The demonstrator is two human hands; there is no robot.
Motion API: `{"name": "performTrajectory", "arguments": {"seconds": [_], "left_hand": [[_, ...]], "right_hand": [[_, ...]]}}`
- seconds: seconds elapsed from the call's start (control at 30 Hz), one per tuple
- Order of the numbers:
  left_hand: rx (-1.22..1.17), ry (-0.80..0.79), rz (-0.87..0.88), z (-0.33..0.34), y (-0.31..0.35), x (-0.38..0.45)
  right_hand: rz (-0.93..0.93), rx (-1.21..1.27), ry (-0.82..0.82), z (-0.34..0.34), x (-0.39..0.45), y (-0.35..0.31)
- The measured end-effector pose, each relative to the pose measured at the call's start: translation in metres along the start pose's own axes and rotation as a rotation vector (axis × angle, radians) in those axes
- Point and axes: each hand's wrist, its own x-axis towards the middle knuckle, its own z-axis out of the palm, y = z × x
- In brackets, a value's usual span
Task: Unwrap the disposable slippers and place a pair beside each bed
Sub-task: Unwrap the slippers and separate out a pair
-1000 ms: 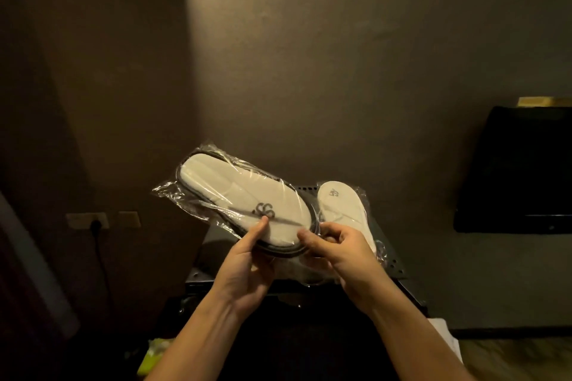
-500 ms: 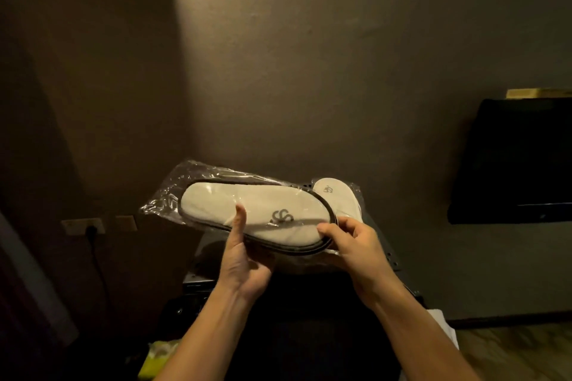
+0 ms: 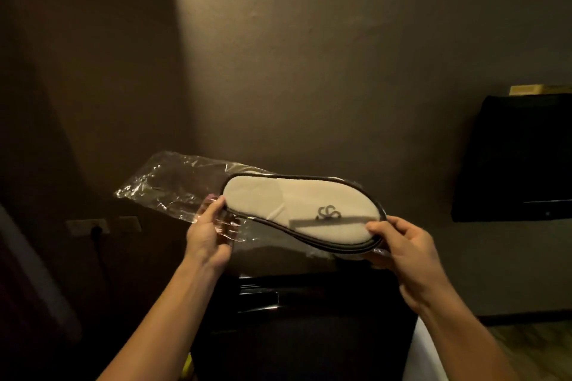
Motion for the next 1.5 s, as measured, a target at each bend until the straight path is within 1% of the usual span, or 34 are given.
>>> {"name": "performTrajectory", "arguments": {"seconds": [0.1,0.2,0.27,0.33,0.4,0.5,0.57,0.63,0.67,0.7,0.8,0.83,0.9,0.93,0.97,1.03,1.07,1.13,1.2,1.27,1.3,1.37,1.5], "left_hand": [[-0.011,0.02,0.055,-0.013,0.01,0.009],[0.056,0.019,0.051,-0.029,0.018,0.017],[0.196,0.003,0.006,-0.038,0.02,0.018],[0.401,-0.046,-0.068,-0.046,0.021,0.016],[0.557,-0.124,-0.165,-0.048,0.023,0.007],[0.682,-0.258,-0.241,-0.048,0.021,-0.009],[0.68,-0.319,-0.255,-0.046,0.018,-0.021],[0.653,-0.416,-0.309,-0.046,0.014,-0.036],[0.633,-0.437,-0.342,-0.048,0.013,-0.042],[0.594,-0.438,-0.371,-0.051,0.012,-0.047],[0.377,-0.358,-0.461,-0.063,0.013,-0.055],[0.288,-0.365,-0.484,-0.066,0.015,-0.056],[0.181,-0.408,-0.498,-0.064,0.019,-0.066],[0.214,-0.423,-0.479,-0.061,0.018,-0.071],[0.311,-0.409,-0.431,-0.058,0.015,-0.073],[0.501,-0.332,-0.296,-0.053,0.01,-0.072],[0.569,-0.32,-0.26,-0.051,0.01,-0.071],[0.629,-0.32,-0.228,-0.048,0.011,-0.056],[0.666,-0.293,-0.198,-0.042,0.014,-0.036],[0.689,-0.267,-0.199,-0.031,0.019,-0.018],[0.71,-0.251,-0.21,-0.025,0.02,-0.009],[0.784,-0.22,-0.23,-0.016,0.017,0.01],[0.944,-0.132,-0.312,-0.013,0.008,0.046]], "right_hand": [[-0.018,-0.018,0.019,-0.002,0.003,-0.008],[-0.08,-0.023,0.143,-0.006,0.014,-0.023],[-0.094,-0.009,0.221,-0.01,0.026,-0.043],[-0.093,0.003,0.235,-0.009,0.041,-0.068],[-0.055,-0.039,0.131,0.002,0.057,-0.091],[0.021,-0.162,-0.138,0.045,0.071,-0.107],[0.041,-0.229,-0.264,0.083,0.073,-0.1],[0.062,-0.291,-0.336,0.119,0.073,-0.084],[0.066,-0.319,-0.367,0.134,0.074,-0.075],[0.07,-0.335,-0.398,0.147,0.076,-0.065],[0.099,-0.357,-0.43,0.17,0.082,-0.039],[0.104,-0.379,-0.437,0.174,0.085,-0.032],[0.125,-0.438,-0.437,0.178,0.089,-0.021],[0.139,-0.454,-0.431,0.179,0.092,-0.016],[0.151,-0.462,-0.422,0.181,0.093,-0.012],[0.155,-0.472,-0.402,0.183,0.095,-0.006],[0.141,-0.483,-0.393,0.184,0.098,-0.003],[0.072,-0.505,-0.362,0.181,0.107,0.001],[-0.007,-0.533,-0.282,0.173,0.116,0.003],[-0.061,-0.595,-0.186,0.16,0.117,0.005],[-0.083,-0.63,-0.17,0.154,0.113,0.007],[-0.093,-0.709,-0.209,0.144,0.104,0.02],[-0.036,-0.873,-0.311,0.138,0.088,0.054]]}}
